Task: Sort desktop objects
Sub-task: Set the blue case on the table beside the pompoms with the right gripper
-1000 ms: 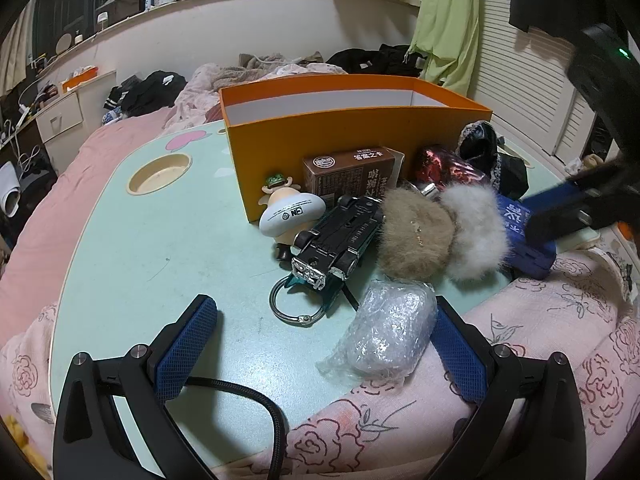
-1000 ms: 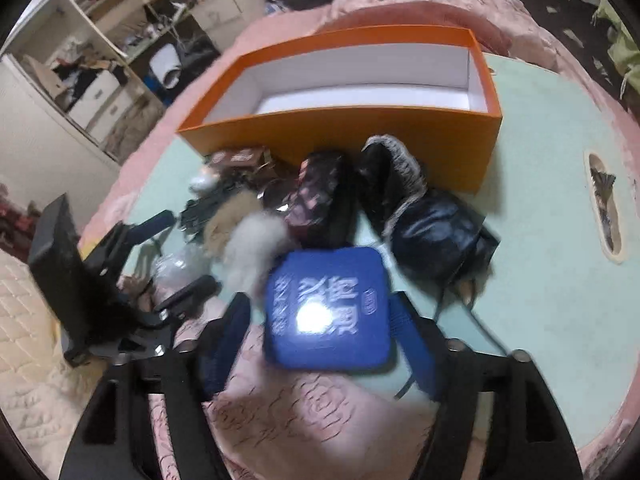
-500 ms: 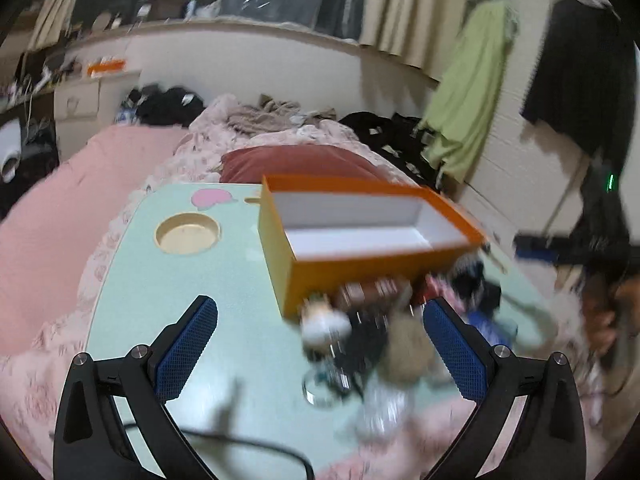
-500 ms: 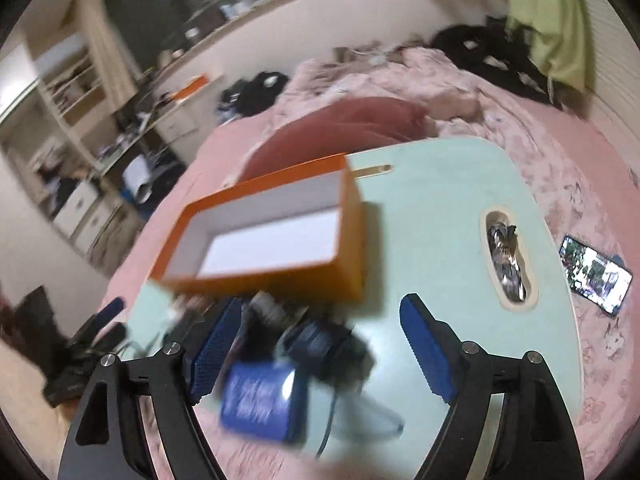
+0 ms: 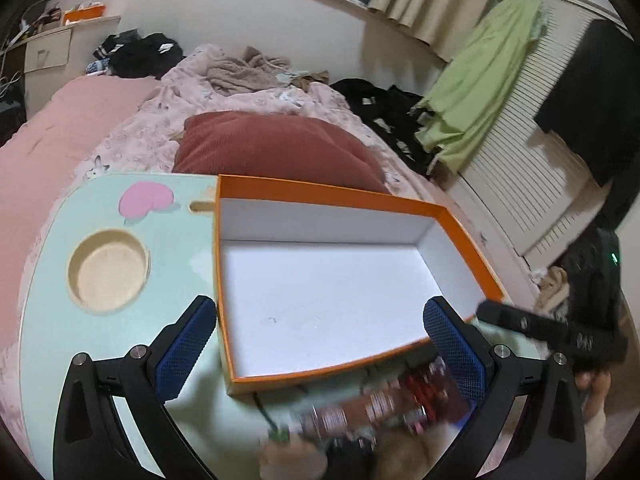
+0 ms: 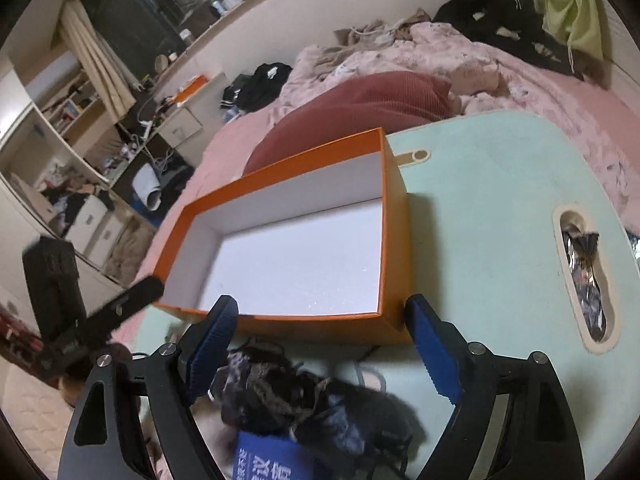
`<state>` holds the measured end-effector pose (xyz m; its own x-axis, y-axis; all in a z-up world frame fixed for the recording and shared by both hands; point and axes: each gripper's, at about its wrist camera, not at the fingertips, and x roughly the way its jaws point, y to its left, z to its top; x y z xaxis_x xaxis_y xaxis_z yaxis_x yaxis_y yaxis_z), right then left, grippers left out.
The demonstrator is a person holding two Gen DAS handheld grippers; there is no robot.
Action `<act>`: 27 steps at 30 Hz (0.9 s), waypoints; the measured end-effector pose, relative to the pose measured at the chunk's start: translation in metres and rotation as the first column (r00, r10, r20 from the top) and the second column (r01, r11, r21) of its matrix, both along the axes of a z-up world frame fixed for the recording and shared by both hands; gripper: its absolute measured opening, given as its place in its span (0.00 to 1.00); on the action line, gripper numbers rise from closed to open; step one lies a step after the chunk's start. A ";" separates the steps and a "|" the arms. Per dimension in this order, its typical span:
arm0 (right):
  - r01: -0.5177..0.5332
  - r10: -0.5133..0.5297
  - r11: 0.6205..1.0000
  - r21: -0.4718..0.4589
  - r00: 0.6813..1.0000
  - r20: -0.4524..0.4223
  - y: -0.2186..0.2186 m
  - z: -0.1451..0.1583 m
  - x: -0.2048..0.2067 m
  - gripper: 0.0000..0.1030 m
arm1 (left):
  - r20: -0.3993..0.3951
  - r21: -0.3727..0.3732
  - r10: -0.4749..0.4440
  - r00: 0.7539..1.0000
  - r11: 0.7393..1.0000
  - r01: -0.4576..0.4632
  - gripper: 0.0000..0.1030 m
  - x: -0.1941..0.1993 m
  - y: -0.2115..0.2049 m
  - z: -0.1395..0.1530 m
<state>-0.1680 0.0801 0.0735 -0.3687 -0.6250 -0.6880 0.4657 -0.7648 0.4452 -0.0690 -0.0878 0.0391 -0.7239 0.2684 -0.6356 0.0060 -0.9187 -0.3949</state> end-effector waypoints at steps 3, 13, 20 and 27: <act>-0.002 0.002 0.999 0.033 1.000 -0.010 -0.009 0.001 -0.011 0.84 | 0.017 0.010 0.012 1.000 1.000 -0.013 1.00 -0.017 -0.005 0.000; 0.006 -0.007 1.000 -0.010 0.995 -0.096 0.000 0.020 -0.010 0.84 | -0.028 0.018 0.015 1.000 1.000 -0.014 1.00 -0.014 -0.018 0.014; -0.138 0.200 0.964 0.227 0.940 -0.277 0.025 0.030 0.088 0.84 | -0.136 -0.202 -0.114 0.984 0.976 0.085 1.00 0.106 -0.004 0.041; -0.193 0.278 0.927 0.322 0.930 -0.242 0.045 -0.009 0.127 0.84 | -0.031 -0.336 -0.200 0.979 0.925 0.178 1.00 0.181 0.021 -0.001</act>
<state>-0.0405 0.1254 0.0647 -0.4380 -0.5077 -0.7418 0.7205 -0.6918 0.0481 0.1120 -0.0671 0.0381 -0.7221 0.1874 -0.6659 -0.1961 -0.9786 -0.0628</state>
